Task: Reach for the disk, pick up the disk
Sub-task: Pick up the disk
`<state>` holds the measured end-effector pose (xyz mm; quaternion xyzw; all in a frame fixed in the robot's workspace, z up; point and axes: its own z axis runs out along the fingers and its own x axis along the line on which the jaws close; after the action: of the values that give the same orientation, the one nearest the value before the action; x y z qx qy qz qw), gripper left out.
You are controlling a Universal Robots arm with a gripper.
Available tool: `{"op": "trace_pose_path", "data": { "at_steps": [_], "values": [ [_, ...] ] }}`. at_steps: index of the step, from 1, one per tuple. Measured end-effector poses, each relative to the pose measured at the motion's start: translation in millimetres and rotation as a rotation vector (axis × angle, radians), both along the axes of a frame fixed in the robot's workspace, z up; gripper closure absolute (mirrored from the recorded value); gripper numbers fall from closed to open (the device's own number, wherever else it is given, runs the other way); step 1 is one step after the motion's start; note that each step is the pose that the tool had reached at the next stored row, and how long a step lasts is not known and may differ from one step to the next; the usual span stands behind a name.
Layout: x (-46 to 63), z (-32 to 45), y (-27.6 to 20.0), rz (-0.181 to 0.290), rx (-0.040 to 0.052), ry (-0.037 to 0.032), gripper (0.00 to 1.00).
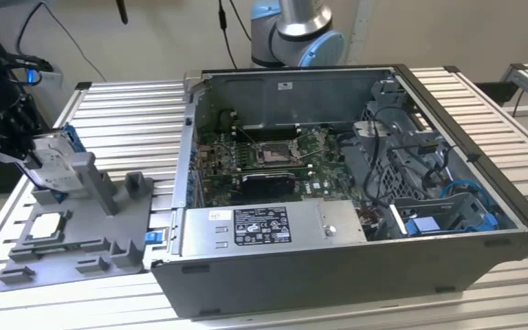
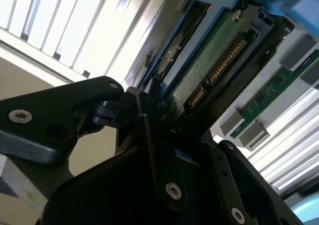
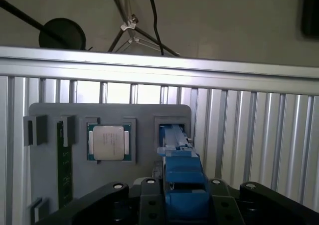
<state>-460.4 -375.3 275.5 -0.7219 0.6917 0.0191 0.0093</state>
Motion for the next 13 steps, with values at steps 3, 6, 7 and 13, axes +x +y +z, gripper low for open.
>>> {"op": "trace_pose_path", "data": {
  "at_steps": [3, 6, 7, 13],
  "values": [
    [0.0, 4.7, 0.0, 0.0, 0.0, 0.0001, 1.0],
    [0.0, 9.5, 0.0, 0.0, 0.0, 0.0001, 1.0],
    [0.0, 11.0, 0.0, 0.0, 0.0, 0.0, 1.0],
    [0.0, 20.0, 0.0, 0.0, 0.0, 0.0001, 1.0]
  ]
}}
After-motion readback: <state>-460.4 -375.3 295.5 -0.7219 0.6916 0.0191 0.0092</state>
